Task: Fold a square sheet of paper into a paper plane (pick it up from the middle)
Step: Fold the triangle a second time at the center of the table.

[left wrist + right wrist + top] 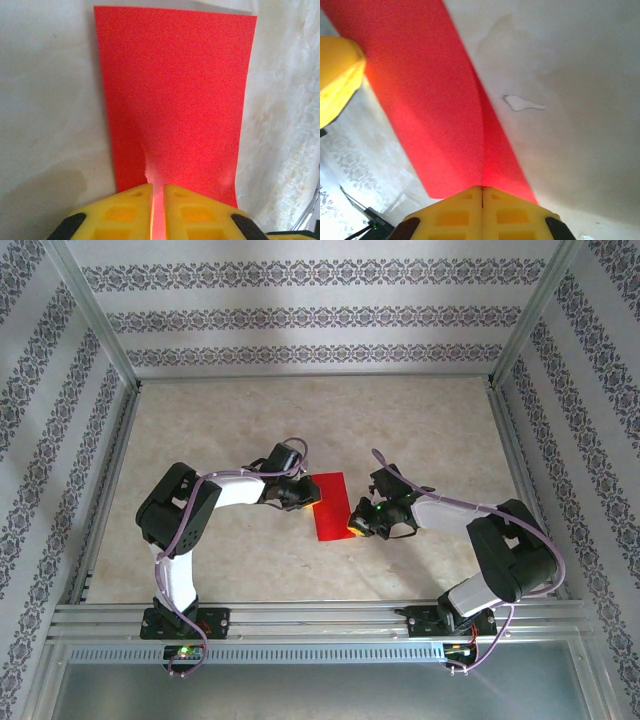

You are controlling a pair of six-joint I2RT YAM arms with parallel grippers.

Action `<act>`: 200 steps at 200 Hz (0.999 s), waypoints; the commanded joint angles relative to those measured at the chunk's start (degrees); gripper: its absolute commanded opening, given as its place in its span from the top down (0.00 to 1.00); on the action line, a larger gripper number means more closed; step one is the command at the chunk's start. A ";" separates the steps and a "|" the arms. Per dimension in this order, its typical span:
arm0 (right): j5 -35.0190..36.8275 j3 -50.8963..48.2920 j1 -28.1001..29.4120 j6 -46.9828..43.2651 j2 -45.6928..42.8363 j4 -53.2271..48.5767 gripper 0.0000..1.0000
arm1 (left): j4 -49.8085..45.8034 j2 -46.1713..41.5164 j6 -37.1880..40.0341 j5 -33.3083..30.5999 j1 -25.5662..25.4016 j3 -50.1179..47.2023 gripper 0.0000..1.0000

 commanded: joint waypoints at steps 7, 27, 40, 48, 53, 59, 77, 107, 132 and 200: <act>-1.95 1.72 -0.44 -1.07 -2.02 2.24 0.99 | -4.53 1.55 2.24 -1.58 0.56 1.42 0.87; -2.53 2.38 -0.13 -1.33 -2.21 3.14 0.99 | -4.93 1.86 2.59 -1.70 0.56 1.66 0.87; -2.83 2.84 0.14 -1.42 -1.86 4.19 0.99 | -4.73 2.08 2.68 -1.63 0.61 1.68 0.87; -3.09 3.17 0.42 -1.42 -1.36 4.94 0.99 | -4.75 2.13 2.69 -1.64 0.53 1.68 0.87; -3.24 3.48 0.52 -1.42 -0.97 5.50 0.99 | -4.74 2.13 2.76 -1.64 0.58 1.63 0.87; -3.35 3.80 0.77 -1.26 -0.32 6.27 0.99 | -4.69 2.13 2.80 -1.59 0.61 1.64 0.87; -4.11 4.75 1.44 -0.28 2.06 9.69 0.99 | -4.89 2.21 3.03 -1.56 0.56 1.86 0.87; -3.99 6.20 2.79 0.41 6.78 13.43 0.99 | -5.23 2.47 3.16 -1.49 0.54 2.24 0.89; -3.16 6.81 3.30 0.53 9.30 15.29 0.98 | -5.29 2.66 2.97 -1.53 0.60 2.45 0.90; -0.62 7.35 4.31 2.07 12.96 18.19 0.98 | -6.04 2.86 2.82 -2.07 0.62 2.23 0.92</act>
